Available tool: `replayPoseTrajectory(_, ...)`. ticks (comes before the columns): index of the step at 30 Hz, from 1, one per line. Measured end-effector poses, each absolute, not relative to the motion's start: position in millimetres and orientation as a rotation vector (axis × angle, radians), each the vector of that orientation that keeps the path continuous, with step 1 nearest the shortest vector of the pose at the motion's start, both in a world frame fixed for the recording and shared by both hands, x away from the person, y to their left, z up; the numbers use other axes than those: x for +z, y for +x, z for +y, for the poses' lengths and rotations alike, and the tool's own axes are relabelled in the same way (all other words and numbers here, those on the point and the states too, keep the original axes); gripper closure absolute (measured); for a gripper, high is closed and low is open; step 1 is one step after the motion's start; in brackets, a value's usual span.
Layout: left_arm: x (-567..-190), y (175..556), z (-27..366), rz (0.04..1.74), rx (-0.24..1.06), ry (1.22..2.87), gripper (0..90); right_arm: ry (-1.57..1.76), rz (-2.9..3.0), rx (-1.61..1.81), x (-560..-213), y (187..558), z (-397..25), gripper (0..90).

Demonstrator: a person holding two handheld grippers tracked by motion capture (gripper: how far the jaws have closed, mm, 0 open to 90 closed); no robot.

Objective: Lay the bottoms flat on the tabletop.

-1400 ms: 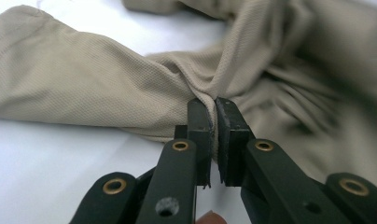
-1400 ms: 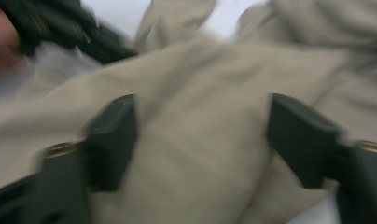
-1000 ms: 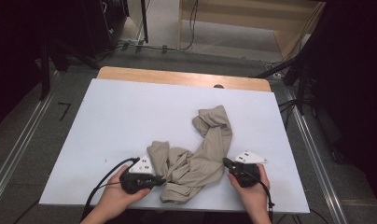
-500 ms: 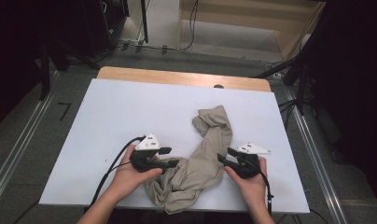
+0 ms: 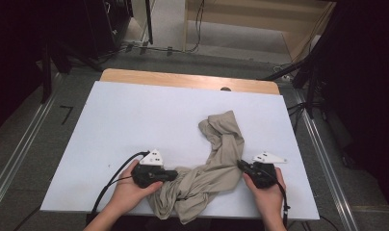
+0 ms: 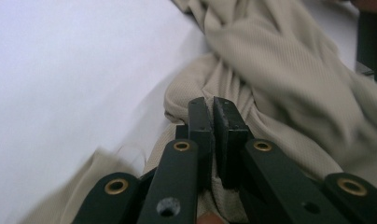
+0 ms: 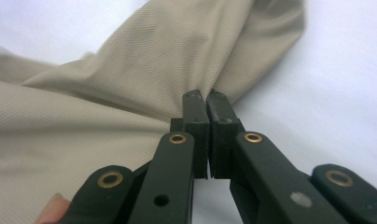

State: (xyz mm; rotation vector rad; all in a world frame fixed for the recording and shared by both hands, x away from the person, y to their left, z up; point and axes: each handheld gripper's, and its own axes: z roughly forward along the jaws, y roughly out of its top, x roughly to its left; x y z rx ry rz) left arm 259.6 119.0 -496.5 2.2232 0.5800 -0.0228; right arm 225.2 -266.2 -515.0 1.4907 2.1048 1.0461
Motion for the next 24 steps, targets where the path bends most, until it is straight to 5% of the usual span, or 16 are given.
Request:
replayPoseTrajectory(8,-489,234,148,0.514,-0.126,2.251,87.0,1.591,2.030,1.005,-517,198,-320,85.8)
replayPoseTrajectory(11,-484,237,143,0.514,-0.094,2.215,79.4,1.596,2.035,0.982,-517,197,-324,84.9)
replayPoseTrajectory(12,-479,246,131,0.521,-0.086,2.174,66.3,1.597,2.036,0.998,-516,197,-325,79.8)
replayPoseTrajectory(14,-477,252,123,0.532,-0.063,2.171,56.7,1.587,2.018,1.026,-514,197,-325,74.3)
replayPoseTrajectory(17,-475,281,81,0.567,-0.071,2.112,52.6,1.536,1.969,1.111,-500,205,-322,62.0)
replayPoseTrajectory(24,-490,315,-8,0.568,-0.044,2.247,48.9,1.447,1.998,1.152,-484,242,-306,55.2)
